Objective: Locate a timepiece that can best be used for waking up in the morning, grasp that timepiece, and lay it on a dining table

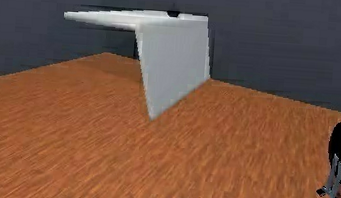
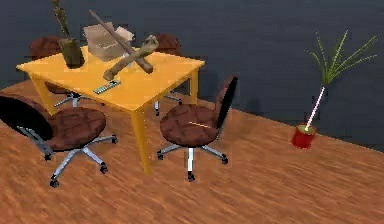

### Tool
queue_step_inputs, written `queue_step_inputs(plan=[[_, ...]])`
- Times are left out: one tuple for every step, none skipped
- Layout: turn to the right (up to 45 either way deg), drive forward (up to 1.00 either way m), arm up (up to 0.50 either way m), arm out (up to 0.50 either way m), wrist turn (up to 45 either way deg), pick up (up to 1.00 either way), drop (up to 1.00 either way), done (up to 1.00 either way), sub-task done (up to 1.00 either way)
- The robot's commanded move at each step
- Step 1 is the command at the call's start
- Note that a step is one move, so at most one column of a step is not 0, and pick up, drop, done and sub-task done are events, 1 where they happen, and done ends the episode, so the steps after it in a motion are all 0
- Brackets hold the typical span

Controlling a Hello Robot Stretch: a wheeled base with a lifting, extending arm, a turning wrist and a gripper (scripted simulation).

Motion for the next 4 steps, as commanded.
queue_step_inputs(plan=[[-45.0, 0.0, 0.0, 0.0, 0.0, 0.0, 0.0, 0.0, 0.0], [-30.0, 0.0, 0.0, 0.0, 0.0, 0.0, 0.0, 0.0, 0.0], [0.0, 1.0, 0.0, 0.0, 0.0, 0.0, 0.0, 0.0, 0.0], [0.0, 1.0, 0.0, 0.0, 0.0, 0.0, 0.0, 0.0, 0.0]])
